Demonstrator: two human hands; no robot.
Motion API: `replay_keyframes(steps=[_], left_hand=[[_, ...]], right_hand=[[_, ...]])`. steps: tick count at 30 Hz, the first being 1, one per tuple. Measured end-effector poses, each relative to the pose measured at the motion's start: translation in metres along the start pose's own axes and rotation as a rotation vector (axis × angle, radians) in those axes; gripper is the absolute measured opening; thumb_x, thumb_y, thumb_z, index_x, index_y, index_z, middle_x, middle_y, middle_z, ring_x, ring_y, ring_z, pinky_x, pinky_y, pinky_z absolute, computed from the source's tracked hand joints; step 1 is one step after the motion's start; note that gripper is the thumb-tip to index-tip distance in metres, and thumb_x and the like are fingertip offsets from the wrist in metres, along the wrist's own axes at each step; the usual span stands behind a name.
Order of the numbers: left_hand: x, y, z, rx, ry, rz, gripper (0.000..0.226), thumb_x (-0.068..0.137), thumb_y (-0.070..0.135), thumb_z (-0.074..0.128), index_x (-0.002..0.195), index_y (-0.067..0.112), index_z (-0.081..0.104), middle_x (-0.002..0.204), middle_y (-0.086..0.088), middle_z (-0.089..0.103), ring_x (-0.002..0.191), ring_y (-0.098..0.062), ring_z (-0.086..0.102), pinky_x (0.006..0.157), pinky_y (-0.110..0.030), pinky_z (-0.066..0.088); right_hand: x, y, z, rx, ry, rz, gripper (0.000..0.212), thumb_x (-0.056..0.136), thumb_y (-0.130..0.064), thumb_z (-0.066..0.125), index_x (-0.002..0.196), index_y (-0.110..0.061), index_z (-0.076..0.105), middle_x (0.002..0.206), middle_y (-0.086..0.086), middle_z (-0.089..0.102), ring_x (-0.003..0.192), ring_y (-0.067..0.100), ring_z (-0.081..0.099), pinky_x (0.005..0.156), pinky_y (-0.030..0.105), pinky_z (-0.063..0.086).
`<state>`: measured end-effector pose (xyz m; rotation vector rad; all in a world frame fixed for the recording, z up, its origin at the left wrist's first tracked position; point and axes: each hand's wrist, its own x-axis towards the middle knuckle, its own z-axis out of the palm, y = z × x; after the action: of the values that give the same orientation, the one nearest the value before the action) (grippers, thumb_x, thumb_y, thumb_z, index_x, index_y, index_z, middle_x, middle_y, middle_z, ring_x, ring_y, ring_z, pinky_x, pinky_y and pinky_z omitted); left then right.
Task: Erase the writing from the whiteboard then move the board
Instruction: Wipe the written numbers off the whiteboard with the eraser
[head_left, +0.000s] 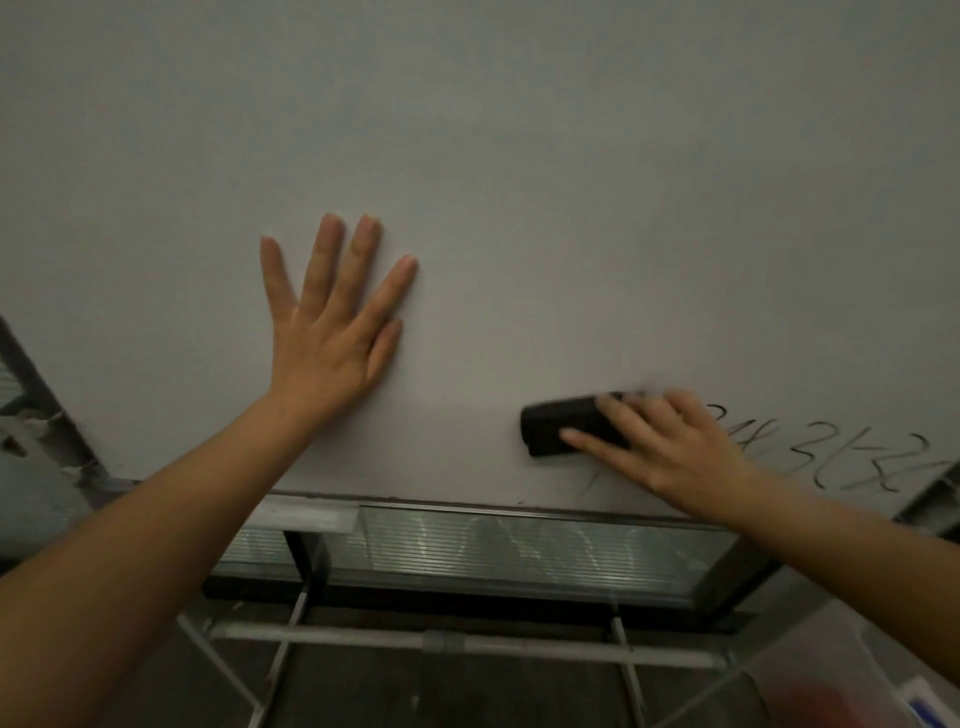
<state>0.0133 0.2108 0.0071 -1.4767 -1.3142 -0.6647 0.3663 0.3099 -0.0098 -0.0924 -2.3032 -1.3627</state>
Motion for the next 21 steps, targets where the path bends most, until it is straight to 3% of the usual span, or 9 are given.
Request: replay_keyframes(steps=[3, 6, 11, 16, 19, 21], left_hand=[[0.001, 0.005, 0.003, -0.008, -0.009, -0.019, 0.057, 0.104, 0.035, 0.029, 0.156, 0.027, 0.008, 0.162, 0.000, -0.014, 0.148, -0.025, -0.012, 0.112, -0.057, -0.015], [0.000, 0.011, 0.004, -0.006, -0.003, -0.026, 0.057, 0.104, 0.036, 0.028, 0.156, 0.026, 0.007, 0.162, 0.000, -0.014, 0.148, -0.025, -0.012, 0.112, -0.057, -0.015], [-0.001, 0.009, 0.002, -0.017, -0.004, -0.023, 0.057, 0.104, 0.035, 0.029, 0.156, 0.025, 0.009, 0.162, 0.000, -0.013, 0.148, -0.025, -0.011, 0.112, -0.057, -0.014], [-0.002, 0.009, 0.001, -0.016, 0.002, -0.015, 0.057, 0.104, 0.036, 0.029, 0.156, 0.025, 0.008, 0.162, 0.000, -0.013, 0.148, -0.025, -0.012, 0.112, -0.056, -0.016], [-0.002, 0.009, 0.003, -0.019, 0.003, -0.018, 0.058, 0.104, 0.036, 0.030, 0.156, 0.025, 0.008, 0.162, -0.001, -0.013, 0.148, -0.025, -0.012, 0.112, -0.057, -0.016], [-0.002, 0.006, 0.003, -0.011, 0.005, -0.016, 0.058, 0.104, 0.035, 0.031, 0.156, 0.025, 0.009, 0.162, -0.001, -0.012, 0.148, -0.026, -0.011, 0.112, -0.057, -0.016]], right_hand=[[0.018, 0.009, -0.004, -0.028, 0.118, 0.171, 0.040, 0.097, -0.004, 0.045, 0.132, -0.023, 0.052, 0.116, 0.019, 0.051, 0.088, 0.029, 0.046, 0.073, 0.038, 0.031], [0.009, -0.007, -0.001, -0.028, 0.124, 0.228, 0.043, 0.094, -0.002, 0.049, 0.131, -0.022, 0.052, 0.115, 0.020, 0.051, 0.087, 0.029, 0.046, 0.072, 0.039, 0.031], [-0.034, -0.045, 0.016, 0.051, -0.112, -0.037, 0.041, 0.101, -0.004, 0.022, 0.134, -0.015, 0.044, 0.118, 0.022, 0.046, 0.095, 0.035, 0.045, 0.081, 0.043, 0.033], [-0.051, -0.048, 0.019, 0.033, -0.171, -0.196, 0.042, 0.094, -0.006, 0.038, 0.135, -0.013, 0.039, 0.116, 0.020, 0.047, 0.095, 0.034, 0.044, 0.083, 0.043, 0.033], [-0.035, -0.018, 0.007, 0.032, -0.090, -0.088, 0.041, 0.101, -0.005, 0.023, 0.134, -0.018, 0.043, 0.119, 0.019, 0.046, 0.097, 0.033, 0.045, 0.080, 0.041, 0.033], [-0.021, 0.006, -0.001, -0.002, -0.001, 0.057, 0.040, 0.101, -0.004, 0.032, 0.133, -0.022, 0.048, 0.119, 0.019, 0.049, 0.094, 0.031, 0.046, 0.075, 0.039, 0.033]])
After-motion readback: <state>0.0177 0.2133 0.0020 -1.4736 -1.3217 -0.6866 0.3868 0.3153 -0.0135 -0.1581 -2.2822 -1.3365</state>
